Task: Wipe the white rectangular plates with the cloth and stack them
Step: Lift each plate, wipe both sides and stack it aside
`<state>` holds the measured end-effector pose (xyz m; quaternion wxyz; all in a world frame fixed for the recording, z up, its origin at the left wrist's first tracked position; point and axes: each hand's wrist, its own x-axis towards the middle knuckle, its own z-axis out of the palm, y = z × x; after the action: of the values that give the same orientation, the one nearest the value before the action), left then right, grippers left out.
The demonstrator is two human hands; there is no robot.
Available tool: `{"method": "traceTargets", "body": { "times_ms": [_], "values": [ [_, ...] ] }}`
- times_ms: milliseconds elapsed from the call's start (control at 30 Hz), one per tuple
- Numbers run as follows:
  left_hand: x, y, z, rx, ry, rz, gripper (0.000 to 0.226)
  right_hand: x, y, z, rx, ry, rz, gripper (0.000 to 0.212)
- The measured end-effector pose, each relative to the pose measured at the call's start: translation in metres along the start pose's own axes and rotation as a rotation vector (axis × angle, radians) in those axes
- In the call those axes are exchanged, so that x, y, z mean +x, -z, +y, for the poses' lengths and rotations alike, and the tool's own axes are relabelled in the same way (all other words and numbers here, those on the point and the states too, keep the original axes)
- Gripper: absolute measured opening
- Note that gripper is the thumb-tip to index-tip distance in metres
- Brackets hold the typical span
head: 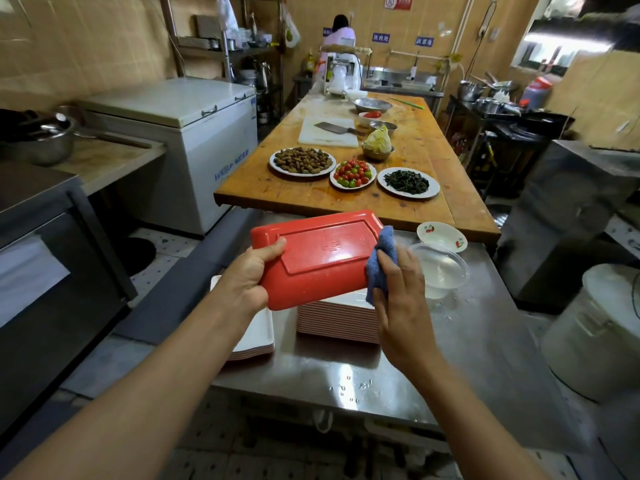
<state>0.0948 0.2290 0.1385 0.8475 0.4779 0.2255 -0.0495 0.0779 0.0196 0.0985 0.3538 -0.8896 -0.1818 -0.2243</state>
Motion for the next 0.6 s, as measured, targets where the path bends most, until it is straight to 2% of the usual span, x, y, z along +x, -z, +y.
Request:
{"method": "traceTargets", "body": {
  "times_ms": [133, 333, 467, 600],
  "values": [
    [-0.004, -0.007, -0.008, -0.019, 0.042, 0.039, 0.030, -0.003, -0.018, -0.018, -0.090, 0.099, -0.031, 0.047],
    [-0.005, -0.003, -0.012, -0.171, 0.055, 0.007, 0.040, -0.013, -0.055, -0.058, -0.072, 0.211, -0.103, 0.046],
    [-0.009, 0.003, -0.015, -0.252, 0.023, -0.055, 0.021, -0.005, -0.068, -0.071, -0.141, 0.263, -0.172, 0.049],
    [-0.008, 0.019, -0.008, -0.180, -0.102, 0.004, 0.012, 0.010, -0.071, -0.071, -0.176, 0.286, -0.261, 0.055]
  ]
}}
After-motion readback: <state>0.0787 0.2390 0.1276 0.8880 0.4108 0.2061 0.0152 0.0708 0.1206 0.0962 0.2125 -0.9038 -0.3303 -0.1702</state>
